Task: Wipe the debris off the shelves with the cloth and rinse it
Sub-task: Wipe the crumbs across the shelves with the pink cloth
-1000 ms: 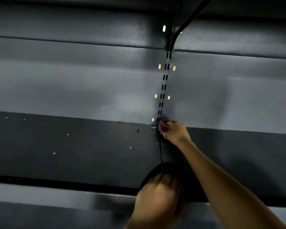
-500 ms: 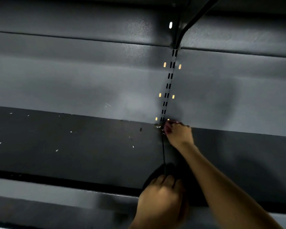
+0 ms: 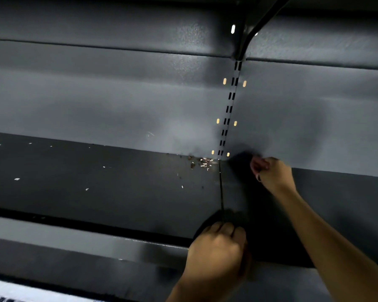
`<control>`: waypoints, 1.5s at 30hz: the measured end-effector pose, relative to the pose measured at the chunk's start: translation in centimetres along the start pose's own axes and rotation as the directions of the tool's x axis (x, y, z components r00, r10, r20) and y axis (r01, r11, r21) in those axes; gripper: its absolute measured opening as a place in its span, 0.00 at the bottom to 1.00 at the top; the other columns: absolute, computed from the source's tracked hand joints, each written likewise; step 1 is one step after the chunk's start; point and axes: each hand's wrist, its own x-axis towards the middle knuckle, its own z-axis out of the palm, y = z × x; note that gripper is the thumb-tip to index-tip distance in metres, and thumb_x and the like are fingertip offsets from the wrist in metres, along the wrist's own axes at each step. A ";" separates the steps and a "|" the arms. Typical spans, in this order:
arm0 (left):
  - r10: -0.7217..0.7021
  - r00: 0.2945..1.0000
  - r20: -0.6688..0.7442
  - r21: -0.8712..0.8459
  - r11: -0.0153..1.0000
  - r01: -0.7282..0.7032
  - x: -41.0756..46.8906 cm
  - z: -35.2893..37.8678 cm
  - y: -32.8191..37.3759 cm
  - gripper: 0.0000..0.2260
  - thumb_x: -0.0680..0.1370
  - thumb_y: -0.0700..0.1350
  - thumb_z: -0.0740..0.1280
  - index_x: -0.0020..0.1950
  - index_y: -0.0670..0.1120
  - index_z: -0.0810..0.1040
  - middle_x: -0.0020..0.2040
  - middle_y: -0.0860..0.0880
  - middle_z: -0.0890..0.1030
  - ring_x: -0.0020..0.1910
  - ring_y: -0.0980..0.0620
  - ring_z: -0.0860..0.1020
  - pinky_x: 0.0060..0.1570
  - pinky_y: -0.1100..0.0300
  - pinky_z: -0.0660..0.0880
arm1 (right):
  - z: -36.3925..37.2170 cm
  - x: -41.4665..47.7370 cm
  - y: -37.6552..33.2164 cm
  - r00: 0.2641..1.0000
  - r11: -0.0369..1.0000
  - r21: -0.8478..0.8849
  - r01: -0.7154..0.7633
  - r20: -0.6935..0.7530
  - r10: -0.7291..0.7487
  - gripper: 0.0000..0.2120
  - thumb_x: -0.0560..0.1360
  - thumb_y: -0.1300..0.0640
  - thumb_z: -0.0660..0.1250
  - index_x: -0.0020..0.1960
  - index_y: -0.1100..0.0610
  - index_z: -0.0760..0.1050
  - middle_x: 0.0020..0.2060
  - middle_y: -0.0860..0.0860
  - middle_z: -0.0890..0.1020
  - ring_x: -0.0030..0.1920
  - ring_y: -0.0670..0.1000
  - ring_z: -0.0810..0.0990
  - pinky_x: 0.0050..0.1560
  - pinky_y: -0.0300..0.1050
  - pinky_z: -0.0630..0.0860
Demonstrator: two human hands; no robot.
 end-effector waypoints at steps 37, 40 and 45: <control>-0.109 0.993 -0.039 0.026 0.994 0.111 0.2 -0.1 0.0 0.12 0.69 0.50 0.59 0.38 0.48 0.80 0.32 0.52 0.79 0.30 0.54 0.77 0.28 0.64 0.69 | 3.8 0.3 -7.9 0.953 0.959 0.018 0.283 0.106 -0.283 0.15 0.71 0.63 0.54 0.26 0.58 0.65 0.22 0.52 0.70 0.22 0.48 0.67 0.29 0.37 0.66; -0.114 0.992 -0.052 0.016 0.993 0.115 0.1 0.4 0.0 0.12 0.69 0.50 0.59 0.38 0.48 0.81 0.31 0.51 0.79 0.30 0.53 0.77 0.28 0.64 0.70 | 5.6 1.3 -6.1 0.961 0.963 -0.093 0.254 0.134 -0.241 0.14 0.75 0.56 0.60 0.34 0.59 0.77 0.29 0.54 0.78 0.35 0.56 0.75 0.42 0.43 0.74; -0.141 0.990 -0.012 0.010 0.990 0.141 0.5 0.2 0.0 0.09 0.69 0.50 0.59 0.34 0.49 0.77 0.30 0.53 0.77 0.28 0.55 0.76 0.23 0.66 0.69 | 8.5 2.3 -5.4 0.945 0.930 -0.189 0.316 0.150 -0.291 0.11 0.73 0.58 0.63 0.52 0.58 0.80 0.49 0.55 0.84 0.50 0.56 0.79 0.55 0.47 0.74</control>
